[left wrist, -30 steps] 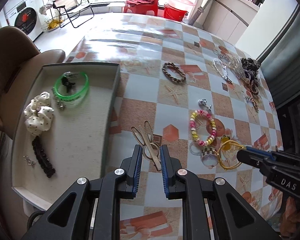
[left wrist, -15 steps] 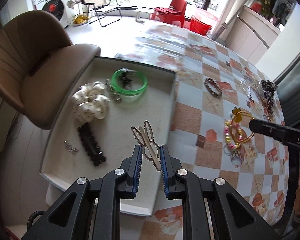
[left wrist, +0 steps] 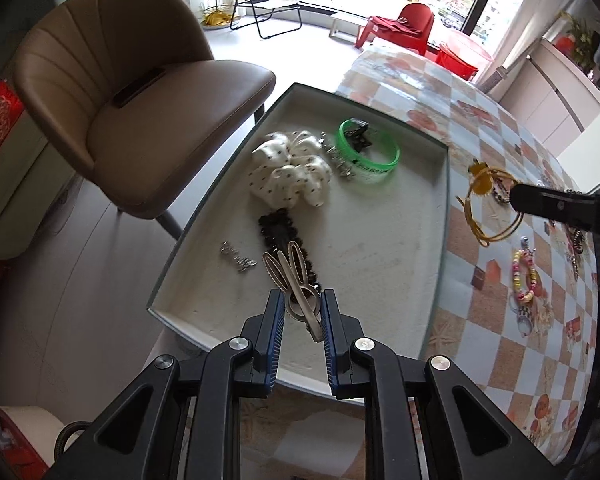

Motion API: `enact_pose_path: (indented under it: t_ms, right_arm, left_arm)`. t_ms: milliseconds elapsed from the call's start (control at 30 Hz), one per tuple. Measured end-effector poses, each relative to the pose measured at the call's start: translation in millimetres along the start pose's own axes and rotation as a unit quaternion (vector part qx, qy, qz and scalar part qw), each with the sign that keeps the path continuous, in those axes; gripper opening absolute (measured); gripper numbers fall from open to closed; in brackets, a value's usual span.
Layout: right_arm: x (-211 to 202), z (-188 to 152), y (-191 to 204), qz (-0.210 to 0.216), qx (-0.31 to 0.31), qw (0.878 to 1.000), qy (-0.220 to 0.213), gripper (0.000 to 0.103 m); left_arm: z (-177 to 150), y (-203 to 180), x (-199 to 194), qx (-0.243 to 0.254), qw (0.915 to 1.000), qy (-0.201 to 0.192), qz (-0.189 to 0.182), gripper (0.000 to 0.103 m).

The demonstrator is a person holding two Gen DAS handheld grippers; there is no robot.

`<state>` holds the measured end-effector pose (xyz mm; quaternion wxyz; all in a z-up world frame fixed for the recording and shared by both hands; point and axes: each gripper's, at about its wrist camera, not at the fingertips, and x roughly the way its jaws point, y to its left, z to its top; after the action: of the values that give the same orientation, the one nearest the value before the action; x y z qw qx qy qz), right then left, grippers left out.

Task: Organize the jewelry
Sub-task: 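Carry the hair tie and beige clip into the grey tray and open both grippers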

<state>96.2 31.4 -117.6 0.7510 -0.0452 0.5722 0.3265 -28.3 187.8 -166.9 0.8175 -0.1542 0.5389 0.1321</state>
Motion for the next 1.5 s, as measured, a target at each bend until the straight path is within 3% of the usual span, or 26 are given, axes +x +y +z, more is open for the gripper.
enact_pose_path:
  t_ms: [500, 1100, 1433, 1500]
  right_arm:
    - [72, 12, 32, 0.045, -0.031, 0.996, 0.075, 0.014]
    - [130, 36, -6, -0.039, -0.02, 0.995, 0.094, 0.014]
    - [141, 41, -8, -0.058, -0.035, 0.993, 0.092, 0.015]
    - [141, 40, -4, -0.055, -0.038, 0.993, 0.093, 0.021]
  left_arm:
    - [-9, 16, 49, -0.019, 0.9987, 0.043, 0.021, 0.022]
    - [-7, 13, 72, -0.022, 0.997, 0.057, 0.047, 0.022]
    - [-7, 11, 73, -0.016, 0.9964, 0.059, 0.058, 0.022]
    - [-6, 9, 73, -0.016, 0.9962, 0.061, 0.061, 0.022]
